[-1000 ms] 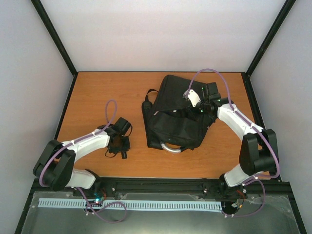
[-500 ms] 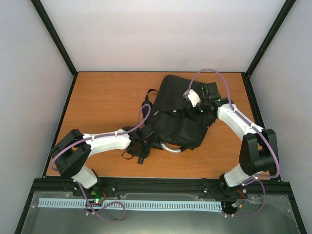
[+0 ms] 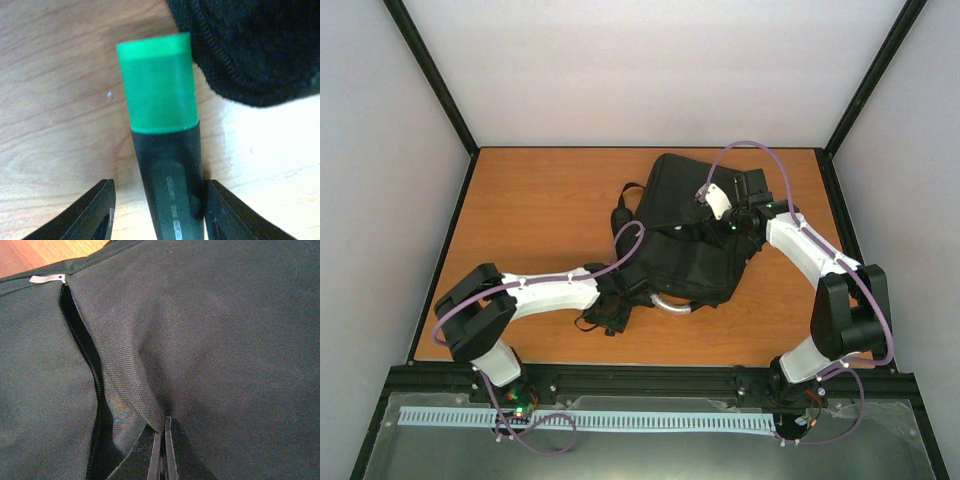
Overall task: Pack the student bag
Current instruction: Pick up the stationery from the center of the board, then place the stationery in the student bag.
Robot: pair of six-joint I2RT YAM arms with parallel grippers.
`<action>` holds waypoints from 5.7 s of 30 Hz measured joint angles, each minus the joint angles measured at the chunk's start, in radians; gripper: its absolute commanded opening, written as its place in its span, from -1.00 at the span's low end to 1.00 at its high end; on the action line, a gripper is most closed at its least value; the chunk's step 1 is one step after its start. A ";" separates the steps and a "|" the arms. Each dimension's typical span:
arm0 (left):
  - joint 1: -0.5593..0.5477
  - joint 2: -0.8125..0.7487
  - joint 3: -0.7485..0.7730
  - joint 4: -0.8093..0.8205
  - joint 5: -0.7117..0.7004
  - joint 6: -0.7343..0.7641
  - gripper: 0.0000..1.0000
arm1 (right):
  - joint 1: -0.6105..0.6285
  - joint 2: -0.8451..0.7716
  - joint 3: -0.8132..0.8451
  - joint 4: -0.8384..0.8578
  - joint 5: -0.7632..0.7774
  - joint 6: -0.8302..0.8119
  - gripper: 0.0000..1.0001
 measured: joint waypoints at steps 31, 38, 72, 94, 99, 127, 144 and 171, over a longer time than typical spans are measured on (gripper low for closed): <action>-0.021 -0.049 -0.054 -0.005 0.024 -0.065 -0.42 | 0.000 0.000 0.000 0.000 -0.003 0.000 -0.95; -0.023 -0.042 -0.051 -0.009 0.021 -0.066 -0.52 | 0.000 0.000 0.000 0.000 -0.003 0.000 -0.94; 0.035 0.254 0.646 -0.061 0.203 0.231 -0.71 | 0.000 -0.039 -0.002 0.005 -0.001 0.003 -0.94; 0.129 0.492 0.978 -0.114 0.131 0.167 -0.07 | 0.000 -0.057 -0.009 0.008 0.004 0.002 -0.94; 0.105 0.403 0.902 -0.111 0.135 0.153 0.01 | 0.000 -0.057 -0.009 0.008 0.003 0.002 -0.94; 0.079 0.282 0.593 0.071 0.080 0.145 -0.99 | 0.000 -0.057 -0.009 0.008 0.000 0.002 -0.94; 0.170 0.467 0.836 0.150 0.049 0.178 -0.98 | 0.000 -0.040 -0.009 0.023 0.002 0.002 -0.94; 0.262 -0.100 0.415 0.116 0.036 0.267 0.99 | 0.000 -0.026 -0.009 0.014 -0.002 0.002 -0.94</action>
